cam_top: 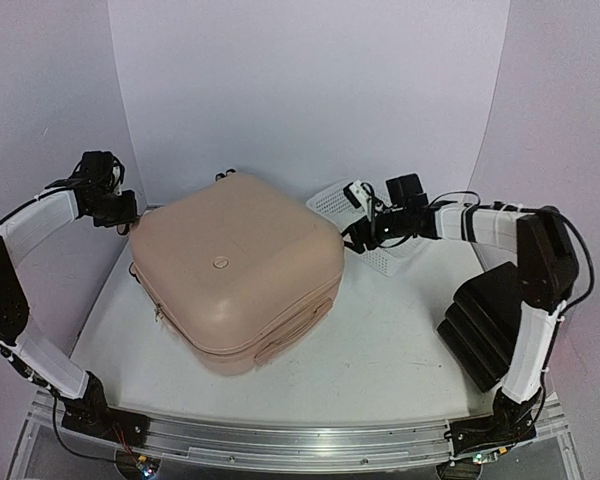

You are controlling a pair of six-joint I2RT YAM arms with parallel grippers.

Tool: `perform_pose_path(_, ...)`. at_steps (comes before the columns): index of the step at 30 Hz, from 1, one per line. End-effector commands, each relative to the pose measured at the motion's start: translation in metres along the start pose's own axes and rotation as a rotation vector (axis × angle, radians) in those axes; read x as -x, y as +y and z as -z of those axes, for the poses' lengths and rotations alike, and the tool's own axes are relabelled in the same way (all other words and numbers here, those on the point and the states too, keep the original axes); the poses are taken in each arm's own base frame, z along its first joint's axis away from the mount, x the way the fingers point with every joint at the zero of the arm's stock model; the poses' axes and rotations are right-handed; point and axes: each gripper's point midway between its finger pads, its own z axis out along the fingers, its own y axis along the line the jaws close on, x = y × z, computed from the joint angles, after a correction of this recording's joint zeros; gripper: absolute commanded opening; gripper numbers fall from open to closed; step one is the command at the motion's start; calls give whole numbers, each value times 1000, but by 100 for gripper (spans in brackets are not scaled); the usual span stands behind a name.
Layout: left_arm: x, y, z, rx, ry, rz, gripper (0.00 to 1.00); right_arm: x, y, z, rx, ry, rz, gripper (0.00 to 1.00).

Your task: Open, take out, and arrange the luggage

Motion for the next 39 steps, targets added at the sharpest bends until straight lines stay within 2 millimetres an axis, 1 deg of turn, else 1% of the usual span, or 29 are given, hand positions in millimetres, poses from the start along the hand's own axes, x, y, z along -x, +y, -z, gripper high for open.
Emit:
perform_pose_path(1, -60, -35, -4, -133, 208, -11, 32, 13, 1, 78, -198, 120, -170, 91)
perform_pose_path(2, -60, -33, -4, -126, 210, -5, 32, 3, 2, 89, -229, 174, -230, 97)
perform_pose_path(4, -61, -31, -3, -109, 220, 8, 33, -15, 8, 109, -277, 265, -433, 98)
perform_pose_path(5, -60, -30, -1, -107, 222, 14, 34, -26, 19, 114, -259, 299, -524, 98)
perform_pose_path(6, -59, -30, 1, -104, 219, 20, 36, -34, 34, 115, -218, 320, -606, 98)
perform_pose_path(7, -58, -29, 4, -98, 217, 25, 41, -44, 50, 115, -184, 341, -662, 98)
perform_pose_path(8, -57, -26, 7, -86, 215, 32, 48, -53, 64, 114, -181, 355, -703, 98)
perform_pose_path(10, -51, -21, 18, -68, 202, 49, 64, -63, 95, 108, -190, 375, -702, 98)
perform_pose_path(11, -48, -19, 25, -66, 192, 59, 71, -69, 107, 107, -213, 386, -705, 98)
perform_pose_path(12, -44, -19, 34, -76, 174, 65, 78, -77, 114, 107, -248, 389, -761, 98)
perform_pose_path(13, -40, -19, 44, -86, 155, 70, 83, -80, 124, 102, -245, 372, -806, 98)
perform_pose_path(16, -37, -28, 73, -164, 109, 78, 94, -82, 147, 83, -190, 281, -972, 98)
perform_pose_path(18, -40, -40, 91, -252, 97, 83, 99, -79, 163, 68, -173, 226, -1003, 98)
perform_pose_path(19, -45, -48, 98, -305, 101, 83, 99, -80, 169, 62, -177, 218, -1023, 97)
perform_pose_path(20, -48, -55, 106, -357, 105, 84, 99, -83, 173, 54, -187, 218, -1056, 95)
perform_pose_path(22, -60, -68, 116, -448, 129, 86, 99, -89, 175, 37, -209, 183, -1147, 83)
perform_pose_path(24, -69, -80, 131, -541, 141, 82, 99, -90, 182, 18, -177, 133, -1215, 70)
perform_pose_path(25, -73, -84, 138, -578, 144, 79, 99, -89, 185, 9, -167, 117, -1231, 67)
perform_pose_path(27, -83, -89, 148, -620, 154, 83, 96, -87, 190, -3, -168, 102, -1236, 67)
perform_pose_path(30, -102, -94, 157, -655, 184, 113, 92, -94, 192, -18, -215, 102, -1235, 66)
perform_pose_path(31, -110, -95, 159, -662, 196, 121, 91, -96, 192, -23, -225, 105, -1240, 62)
perform_pose_path(33, -122, -94, 161, -662, 208, 134, 91, -100, 191, -34, -244, 110, -1246, 52)
perform_pose_path(34, -128, -91, 160, -647, 209, 144, 91, -105, 189, -35, -268, 121, -1238, 47)
perform_pose_path(36, -137, -82, 159, -604, 197, 176, 89, -112, 181, -33, -340, 150, -1190, 42)
perform_pose_path(38, -145, -68, 152, -525, 178, 220, 84, -109, 166, -26, -418, 168, -1107, 40)
perform_pose_path(39, -146, -63, 153, -500, 159, 245, 83, -105, 157, -22, -453, 164, -1059, 36)
